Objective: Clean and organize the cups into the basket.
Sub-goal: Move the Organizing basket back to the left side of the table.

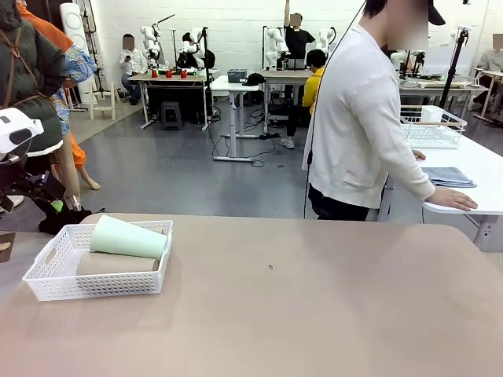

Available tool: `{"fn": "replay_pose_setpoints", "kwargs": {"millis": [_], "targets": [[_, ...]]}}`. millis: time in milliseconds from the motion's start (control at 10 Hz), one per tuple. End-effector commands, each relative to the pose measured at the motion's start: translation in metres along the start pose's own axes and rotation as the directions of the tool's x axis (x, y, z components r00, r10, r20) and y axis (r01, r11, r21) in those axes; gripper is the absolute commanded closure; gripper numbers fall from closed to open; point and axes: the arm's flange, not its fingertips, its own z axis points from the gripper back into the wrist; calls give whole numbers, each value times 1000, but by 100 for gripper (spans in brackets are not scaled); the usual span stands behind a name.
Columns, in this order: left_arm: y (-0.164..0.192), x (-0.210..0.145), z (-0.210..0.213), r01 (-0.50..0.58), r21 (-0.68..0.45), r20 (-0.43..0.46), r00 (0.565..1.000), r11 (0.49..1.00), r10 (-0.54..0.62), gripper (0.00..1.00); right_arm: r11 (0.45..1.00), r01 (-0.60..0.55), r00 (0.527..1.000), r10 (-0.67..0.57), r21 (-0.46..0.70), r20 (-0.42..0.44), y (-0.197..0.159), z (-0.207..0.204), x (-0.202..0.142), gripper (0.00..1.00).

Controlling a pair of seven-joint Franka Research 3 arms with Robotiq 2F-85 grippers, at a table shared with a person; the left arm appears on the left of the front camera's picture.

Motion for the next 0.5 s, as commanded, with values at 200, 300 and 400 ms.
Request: {"fn": "replay_pose_setpoints", "kwargs": {"millis": [200, 300, 400], "targets": [[28, 8, 13, -8, -181, -71, 997, 984, -5, 0, 1000, -6, 1000, 6, 1, -2, 1, -3, -4, 0], [61, 11, 30, -17, -362, -118, 993, 932, -28, 0, 1000, -6, 1000, 6, 1, -2, 1, -3, -4, 0], [91, 10, 46, -29, -498, -130, 991, 867, -41, 0, 1000, -6, 1000, 6, 1, -2, 1, -3, -4, 0]]}}
